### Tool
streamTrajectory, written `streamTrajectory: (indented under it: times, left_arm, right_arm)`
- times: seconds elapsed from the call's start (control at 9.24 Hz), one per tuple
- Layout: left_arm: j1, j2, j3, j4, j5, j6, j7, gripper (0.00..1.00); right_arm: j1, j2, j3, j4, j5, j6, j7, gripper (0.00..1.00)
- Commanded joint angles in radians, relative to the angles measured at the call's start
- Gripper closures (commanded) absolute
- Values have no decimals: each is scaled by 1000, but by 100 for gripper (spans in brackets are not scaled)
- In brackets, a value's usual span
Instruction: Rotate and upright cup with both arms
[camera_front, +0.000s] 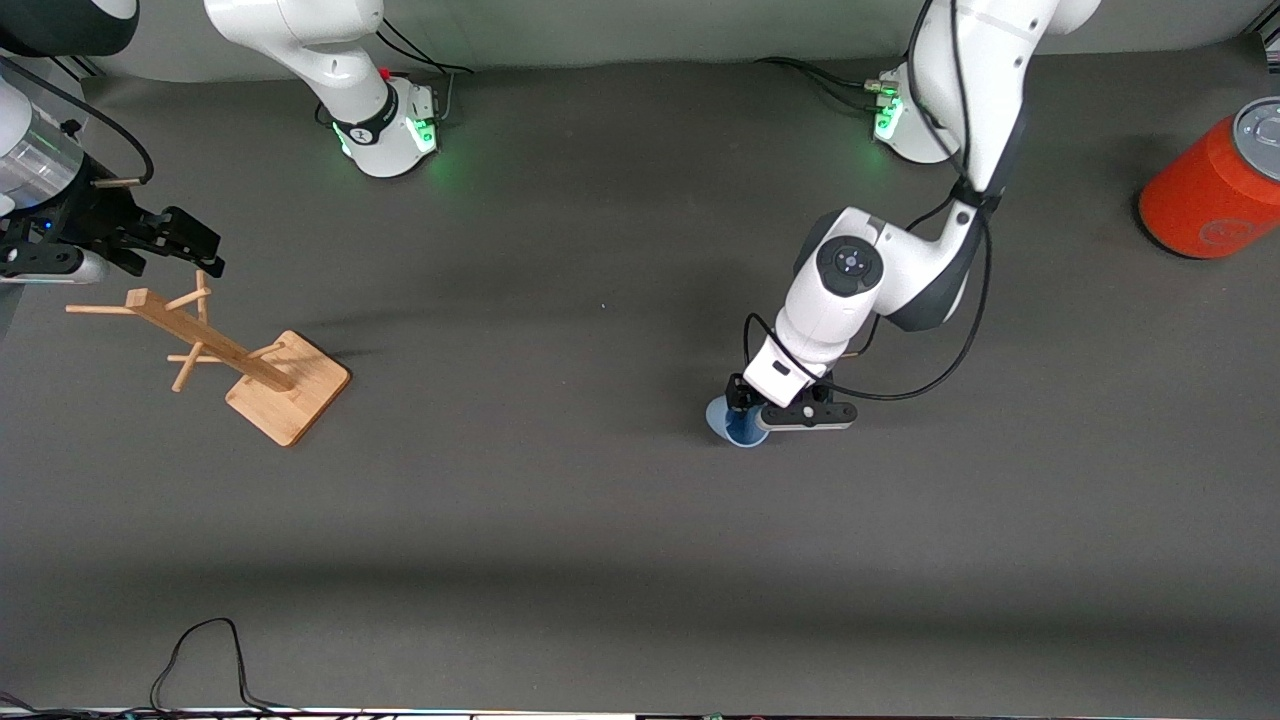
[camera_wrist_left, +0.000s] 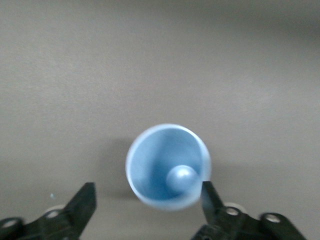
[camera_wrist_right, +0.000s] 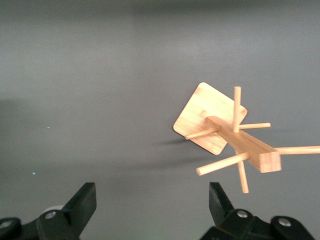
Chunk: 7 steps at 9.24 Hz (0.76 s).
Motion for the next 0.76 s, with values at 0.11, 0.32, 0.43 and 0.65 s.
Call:
streamTrajectory:
  times: [0.11,0.32,0.43,0.65]
  left_arm:
    - [-58,-39,7,-13,13,-30,-110,0]
    - [-50,-44,14,13,35,-79,-102,0]
    - [-49,-42,15,42,64,-122,-101,0]
    - [-11,-12,26,73,85,-127,-43,0]
  right_arm:
    - [-3,-20,-1,-8,23,-10,-20,0]
    - [-3,-31,-6,-8,23,-33,-45,0]
    - [-3,-29,-4,-8,25,-31,-45,0]
    - [-3,-26,-3,-7,25,-27,-42,0]
